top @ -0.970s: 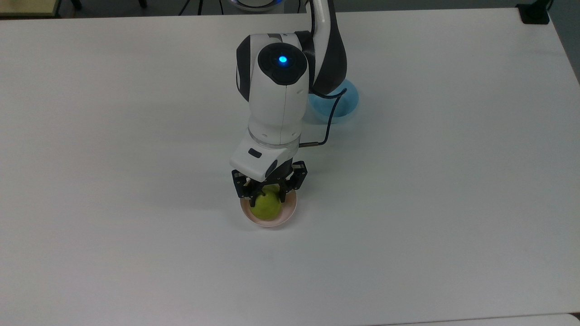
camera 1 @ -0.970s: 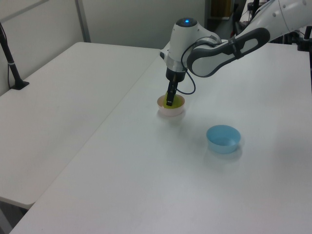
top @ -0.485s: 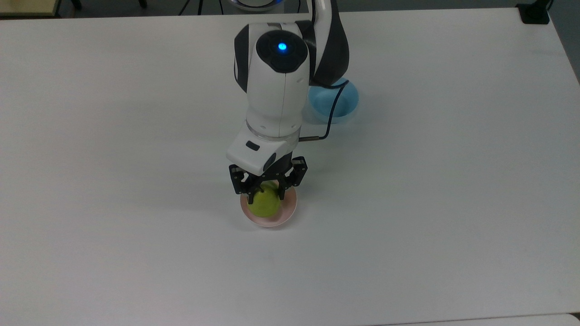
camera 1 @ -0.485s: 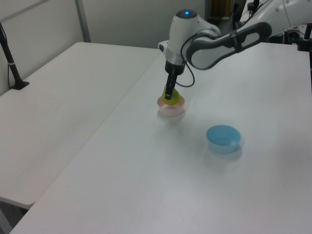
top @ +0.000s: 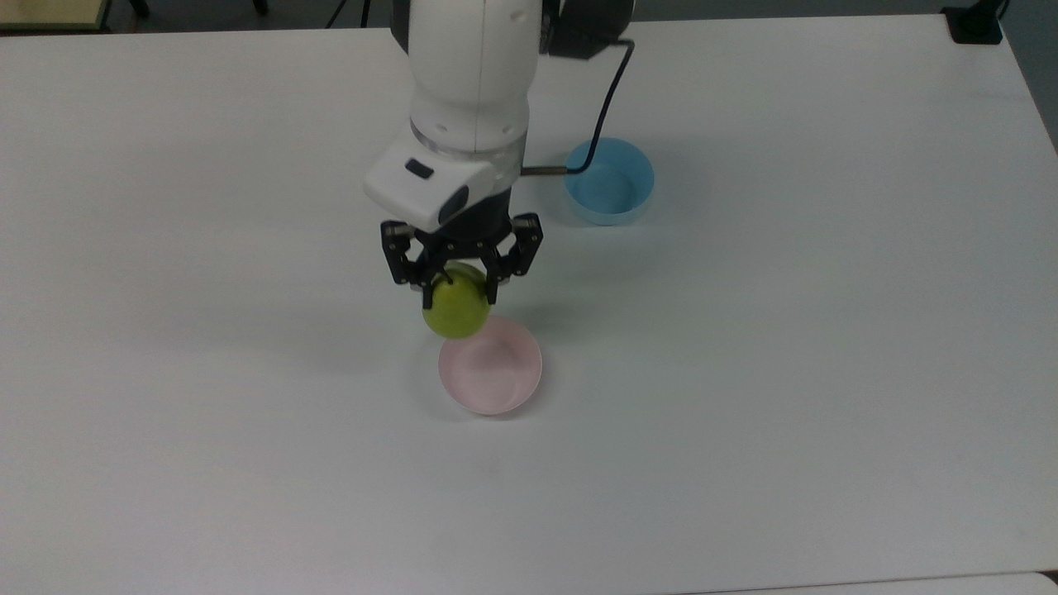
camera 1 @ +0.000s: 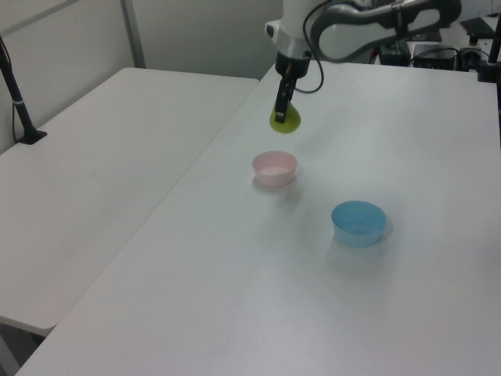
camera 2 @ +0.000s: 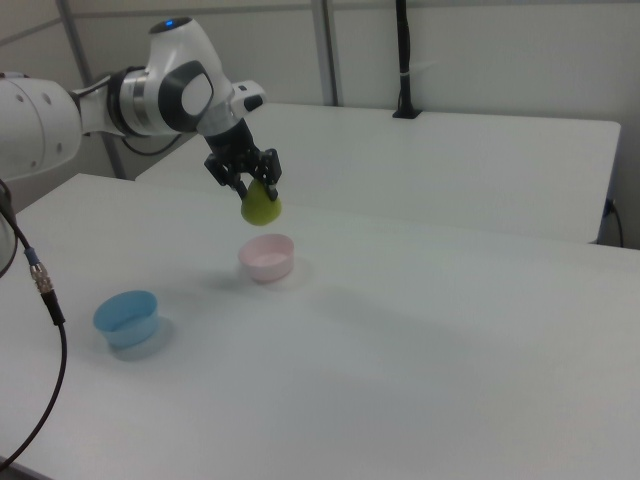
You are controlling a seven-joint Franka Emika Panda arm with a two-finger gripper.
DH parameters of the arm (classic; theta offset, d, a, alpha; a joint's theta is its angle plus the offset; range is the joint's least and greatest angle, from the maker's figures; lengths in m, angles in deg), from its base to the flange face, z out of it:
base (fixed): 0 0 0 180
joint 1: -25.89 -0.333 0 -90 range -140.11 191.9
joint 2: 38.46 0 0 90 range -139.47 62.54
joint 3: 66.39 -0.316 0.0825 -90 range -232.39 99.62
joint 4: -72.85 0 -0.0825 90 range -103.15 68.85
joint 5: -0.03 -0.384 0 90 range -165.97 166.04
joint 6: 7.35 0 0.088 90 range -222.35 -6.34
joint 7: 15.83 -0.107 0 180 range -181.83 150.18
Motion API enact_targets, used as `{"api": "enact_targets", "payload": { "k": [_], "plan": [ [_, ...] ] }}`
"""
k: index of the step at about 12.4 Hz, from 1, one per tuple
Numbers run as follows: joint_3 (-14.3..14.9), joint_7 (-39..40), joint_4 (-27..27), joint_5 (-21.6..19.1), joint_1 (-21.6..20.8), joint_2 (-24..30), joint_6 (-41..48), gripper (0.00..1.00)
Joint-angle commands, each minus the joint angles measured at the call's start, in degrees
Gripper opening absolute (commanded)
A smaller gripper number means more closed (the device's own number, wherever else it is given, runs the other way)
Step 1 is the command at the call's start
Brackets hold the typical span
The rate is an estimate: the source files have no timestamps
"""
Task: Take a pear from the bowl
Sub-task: 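Carry the held pear away from the bowls and lower it to the table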
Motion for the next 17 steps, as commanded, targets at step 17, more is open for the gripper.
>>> {"api": "enact_targets", "payload": {
  "k": [17],
  "plan": [
    [-4.00, 20.00, 5.87, -0.44, 25.93, -9.66, -7.74, 0.17]
  ]
}}
